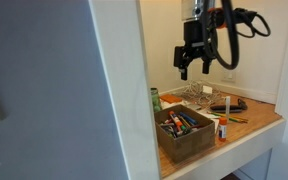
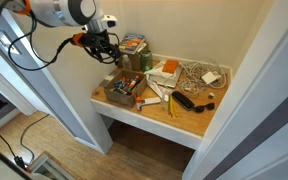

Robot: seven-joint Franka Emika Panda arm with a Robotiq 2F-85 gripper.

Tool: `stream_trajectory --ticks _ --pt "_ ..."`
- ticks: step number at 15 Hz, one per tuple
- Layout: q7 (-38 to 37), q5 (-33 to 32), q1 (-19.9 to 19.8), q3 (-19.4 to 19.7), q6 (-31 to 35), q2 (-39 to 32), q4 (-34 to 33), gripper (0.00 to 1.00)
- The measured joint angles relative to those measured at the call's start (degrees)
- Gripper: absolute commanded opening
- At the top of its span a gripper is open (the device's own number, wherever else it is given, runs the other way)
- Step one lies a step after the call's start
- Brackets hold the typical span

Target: Take the orange sharpie out of the box and put it on the shelf

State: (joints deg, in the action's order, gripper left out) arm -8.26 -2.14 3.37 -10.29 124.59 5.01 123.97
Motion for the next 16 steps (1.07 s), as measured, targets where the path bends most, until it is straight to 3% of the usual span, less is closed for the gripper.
stream_trajectory --ticks 7,16 --pt "9.53 0.89 0.86 0.56 8.38 -12.89 -7.35 1.00" --pt "9.80 0.88 0.95 0.88 8.40 -13.65 -7.39 1.00"
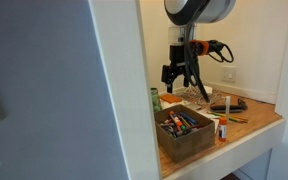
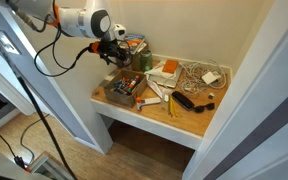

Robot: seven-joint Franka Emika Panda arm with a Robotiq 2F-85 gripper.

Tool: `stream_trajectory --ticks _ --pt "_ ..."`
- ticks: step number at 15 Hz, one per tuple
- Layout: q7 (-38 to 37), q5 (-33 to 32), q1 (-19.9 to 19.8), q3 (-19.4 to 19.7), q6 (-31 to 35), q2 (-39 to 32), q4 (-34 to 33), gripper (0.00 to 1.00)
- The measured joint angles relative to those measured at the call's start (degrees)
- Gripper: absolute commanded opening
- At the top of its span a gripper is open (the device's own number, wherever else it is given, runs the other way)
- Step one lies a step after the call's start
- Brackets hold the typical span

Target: Take the orange sharpie out of the box and put it on the shelf

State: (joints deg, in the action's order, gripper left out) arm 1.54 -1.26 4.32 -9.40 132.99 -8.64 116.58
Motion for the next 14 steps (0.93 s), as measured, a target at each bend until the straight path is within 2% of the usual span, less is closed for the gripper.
stream_trajectory --ticks 12,14 --pt "8.19 0.19 0.01 0.09 3.67 -13.24 -5.58 1.00" --pt "8.88 0.18 0.21 -0.01 4.72 -15.30 -6.47 0.88"
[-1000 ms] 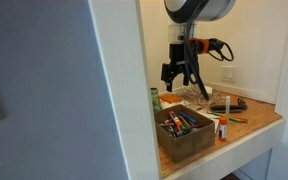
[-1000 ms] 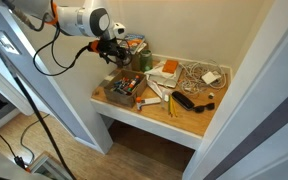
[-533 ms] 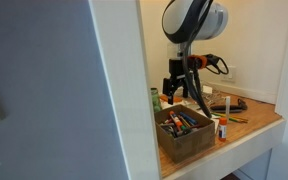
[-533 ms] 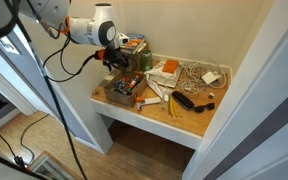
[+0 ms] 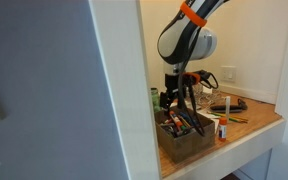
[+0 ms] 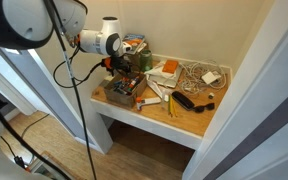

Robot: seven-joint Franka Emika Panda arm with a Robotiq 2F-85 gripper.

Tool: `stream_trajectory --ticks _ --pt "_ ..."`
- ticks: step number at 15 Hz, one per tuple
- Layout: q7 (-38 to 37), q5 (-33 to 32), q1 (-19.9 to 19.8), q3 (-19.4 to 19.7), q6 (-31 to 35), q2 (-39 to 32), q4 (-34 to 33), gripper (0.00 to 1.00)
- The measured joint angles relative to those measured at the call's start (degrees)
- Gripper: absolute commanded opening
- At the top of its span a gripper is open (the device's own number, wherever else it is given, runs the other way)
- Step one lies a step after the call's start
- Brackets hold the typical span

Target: Take the orange sharpie out of the box and put it on the shelf

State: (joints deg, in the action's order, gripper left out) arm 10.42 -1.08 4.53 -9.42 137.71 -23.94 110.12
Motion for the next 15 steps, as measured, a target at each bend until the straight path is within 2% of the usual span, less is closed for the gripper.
stream_trajectory --ticks 2,3,5,7,9,15 --pt "0.61 -0.06 0.29 -0.10 1.25 -1.86 -0.75 0.83" --pt "0.82 -0.07 0.43 -0.14 1.79 -2.69 -1.10 0.72" --pt "1.22 -0.13 0.70 -0.14 2.77 -4.10 -1.76 0.66" --pt "1.50 -0.22 0.86 -0.14 3.72 -5.37 -2.53 0.52" --pt "1.65 -0.33 0.89 -0.11 4.40 -6.52 -3.25 0.47" --pt "2.17 -0.72 0.89 0.05 5.82 -9.49 -5.37 0.44"
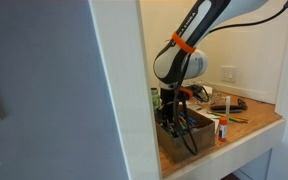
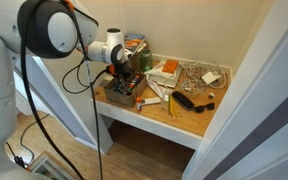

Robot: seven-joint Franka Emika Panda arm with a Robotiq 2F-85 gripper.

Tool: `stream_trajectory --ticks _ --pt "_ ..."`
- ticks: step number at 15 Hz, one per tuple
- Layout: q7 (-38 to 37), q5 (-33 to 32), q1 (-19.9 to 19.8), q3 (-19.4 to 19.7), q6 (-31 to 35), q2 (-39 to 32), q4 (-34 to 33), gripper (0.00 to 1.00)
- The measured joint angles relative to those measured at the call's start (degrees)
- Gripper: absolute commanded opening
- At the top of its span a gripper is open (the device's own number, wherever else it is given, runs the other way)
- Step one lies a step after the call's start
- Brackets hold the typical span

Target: Take the orange sharpie out of the box and put it on the shelf

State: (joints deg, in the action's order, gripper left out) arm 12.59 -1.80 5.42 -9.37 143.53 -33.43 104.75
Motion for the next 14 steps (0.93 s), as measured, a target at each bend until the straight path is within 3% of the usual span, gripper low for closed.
stream_trajectory --ticks 2,4,6,14 --pt "0.38 -0.02 0.00 0.00 0.47 -0.91 -0.68 0.39" --pt "0.65 -0.02 0.00 0.00 1.06 -1.73 -1.36 0.13" --pt "0.78 -0.02 0.00 0.00 1.29 -2.45 -2.00 0.00" --pt "1.24 0.18 -0.26 -0.73 -1.00 -1.77 -2.91 0.03"
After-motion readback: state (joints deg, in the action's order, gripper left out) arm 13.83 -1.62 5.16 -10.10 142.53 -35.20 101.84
